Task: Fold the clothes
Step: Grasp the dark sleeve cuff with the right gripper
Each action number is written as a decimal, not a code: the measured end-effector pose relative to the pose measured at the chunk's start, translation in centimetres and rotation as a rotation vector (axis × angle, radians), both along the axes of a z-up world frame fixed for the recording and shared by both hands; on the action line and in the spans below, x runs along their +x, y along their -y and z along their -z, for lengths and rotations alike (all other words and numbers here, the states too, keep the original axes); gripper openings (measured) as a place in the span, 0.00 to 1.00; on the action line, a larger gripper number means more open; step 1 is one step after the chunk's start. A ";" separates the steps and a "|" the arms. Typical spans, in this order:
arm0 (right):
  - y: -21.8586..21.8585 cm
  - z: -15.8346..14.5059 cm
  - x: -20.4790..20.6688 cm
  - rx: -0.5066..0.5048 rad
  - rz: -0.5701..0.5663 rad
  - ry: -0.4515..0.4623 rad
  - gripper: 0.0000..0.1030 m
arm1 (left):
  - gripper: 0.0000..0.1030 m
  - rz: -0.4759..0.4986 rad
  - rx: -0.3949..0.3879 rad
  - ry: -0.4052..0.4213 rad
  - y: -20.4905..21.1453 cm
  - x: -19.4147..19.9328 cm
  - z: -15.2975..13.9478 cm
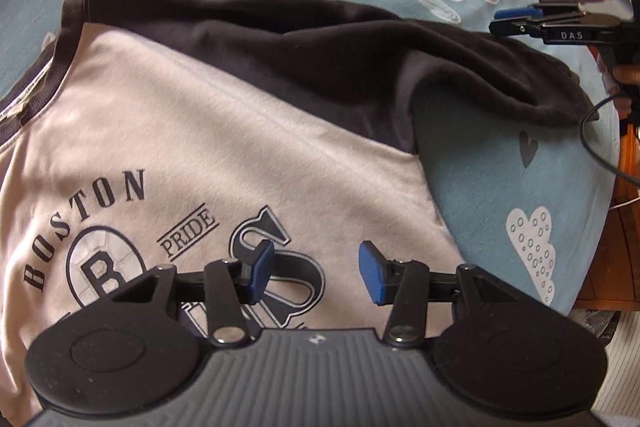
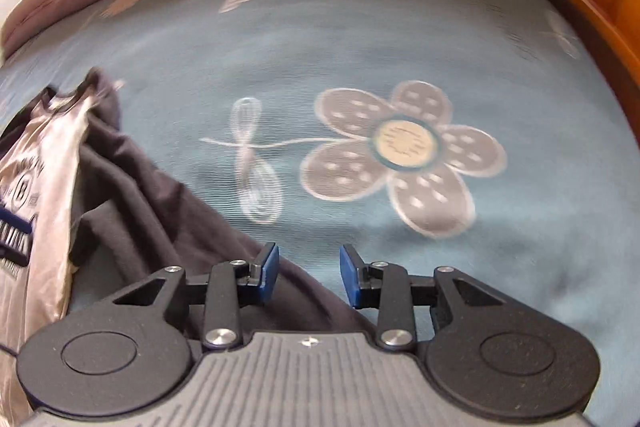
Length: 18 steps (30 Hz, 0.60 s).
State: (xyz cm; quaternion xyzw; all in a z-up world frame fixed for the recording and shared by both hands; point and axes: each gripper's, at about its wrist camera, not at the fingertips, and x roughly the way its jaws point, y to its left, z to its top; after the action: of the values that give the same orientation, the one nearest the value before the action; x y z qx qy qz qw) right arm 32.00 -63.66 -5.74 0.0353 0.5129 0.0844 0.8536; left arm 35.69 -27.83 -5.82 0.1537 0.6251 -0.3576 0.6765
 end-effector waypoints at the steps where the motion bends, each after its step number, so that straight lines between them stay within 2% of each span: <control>1: -0.6 0.1 0.6 -0.007 -0.040 -0.008 0.38 | 0.45 -0.003 0.002 -0.002 -0.1 0.0 0.1; 3: -1.2 0.3 1.3 -0.033 -0.104 -0.018 0.39 | 0.45 -0.012 -0.004 -0.007 -0.6 -0.1 0.2; 6: -1.2 1.3 1.9 -0.075 -0.149 -0.084 0.39 | 0.45 -0.014 -0.007 -0.004 -0.9 -0.3 0.3; 11: -1.4 1.6 0.5 -0.112 -0.171 -0.112 0.41 | 0.51 -0.027 -0.024 -0.003 -1.0 -0.5 0.7; 12: -1.7 1.6 0.4 -0.114 -0.175 -0.123 0.36 | 0.55 -0.033 -0.029 -0.006 -1.0 -0.5 0.7; 13: -2.0 1.5 0.3 -0.116 -0.180 -0.134 0.14 | 0.57 -0.036 -0.034 -0.007 -1.1 -0.5 0.7; 14: -2.4 1.3 0.2 -0.124 -0.194 -0.140 0.04 | 0.58 -0.035 -0.034 -0.005 -1.1 -0.6 0.6; 16: -3.3 0.7 -0.1 -0.180 -0.210 -0.122 0.04 | 0.58 -0.026 -0.029 0.001 -1.0 -0.7 0.4; 18: -2.8 -0.3 -0.2 -0.186 -0.166 -0.105 0.04 | 0.58 -0.023 -0.040 0.008 -1.1 -0.7 -0.2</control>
State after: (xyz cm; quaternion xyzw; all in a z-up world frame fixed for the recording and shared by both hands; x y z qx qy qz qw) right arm 31.79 -60.85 -5.43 -0.0822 0.5634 0.1046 0.8154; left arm 35.03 -26.76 -5.58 0.1341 0.6170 -0.3617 0.6860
